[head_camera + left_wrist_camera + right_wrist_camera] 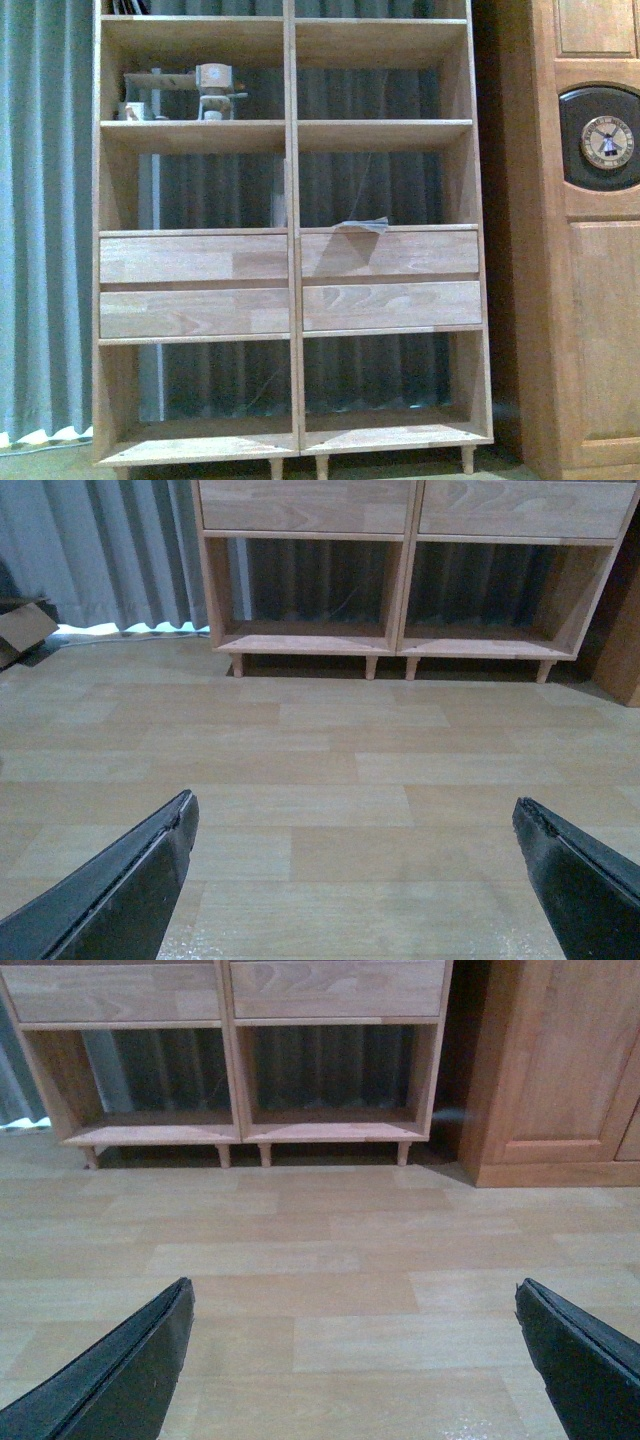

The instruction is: Organize books on shelf

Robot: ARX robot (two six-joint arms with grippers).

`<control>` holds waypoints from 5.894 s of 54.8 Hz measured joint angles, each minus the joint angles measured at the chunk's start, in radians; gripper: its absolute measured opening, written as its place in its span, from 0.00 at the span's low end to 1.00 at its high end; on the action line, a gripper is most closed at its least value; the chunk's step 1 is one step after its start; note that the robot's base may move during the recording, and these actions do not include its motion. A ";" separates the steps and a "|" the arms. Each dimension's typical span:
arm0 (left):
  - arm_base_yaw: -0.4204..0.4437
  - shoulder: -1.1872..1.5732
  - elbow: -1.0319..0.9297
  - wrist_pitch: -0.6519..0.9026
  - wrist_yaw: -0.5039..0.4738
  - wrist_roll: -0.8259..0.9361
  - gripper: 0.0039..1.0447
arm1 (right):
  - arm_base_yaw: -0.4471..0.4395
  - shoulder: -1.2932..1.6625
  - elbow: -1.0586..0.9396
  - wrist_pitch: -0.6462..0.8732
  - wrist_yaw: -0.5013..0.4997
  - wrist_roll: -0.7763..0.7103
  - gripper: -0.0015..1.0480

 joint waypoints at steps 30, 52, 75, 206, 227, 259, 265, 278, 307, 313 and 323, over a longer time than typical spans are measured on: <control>0.000 0.000 0.000 0.000 0.000 0.000 0.93 | 0.000 0.000 0.000 0.000 0.000 0.000 0.93; 0.000 0.000 0.000 0.000 0.000 0.000 0.93 | 0.000 0.000 0.000 0.000 0.000 0.000 0.93; 0.000 0.000 0.000 0.000 0.000 0.000 0.93 | 0.000 0.000 0.000 0.000 0.000 0.000 0.93; 0.000 0.000 0.000 0.000 0.000 0.000 0.93 | 0.000 0.000 0.000 0.000 0.000 0.000 0.93; 0.000 0.000 0.000 0.000 0.000 0.000 0.93 | 0.002 0.000 0.000 0.002 0.011 -0.005 0.93; 0.000 0.000 0.000 0.000 0.000 0.000 0.93 | 0.135 1.191 0.486 0.276 -0.012 0.690 0.93; 0.000 0.000 0.000 0.000 0.000 0.000 0.93 | 0.141 1.304 0.594 0.277 -0.020 0.808 0.93; 0.000 0.000 0.000 0.000 0.000 0.000 0.93 | 0.151 1.480 0.815 0.260 -0.034 1.050 0.93; 0.000 0.000 0.000 0.000 0.000 0.000 0.93 | 0.216 1.745 1.211 0.154 -0.008 1.324 0.93; 0.000 0.000 0.000 0.000 0.000 0.000 0.93 | 0.216 1.786 1.275 0.131 0.009 1.332 0.93; 0.000 0.000 0.000 0.000 0.000 0.000 0.93 | 0.216 1.855 1.356 0.101 0.030 1.333 0.93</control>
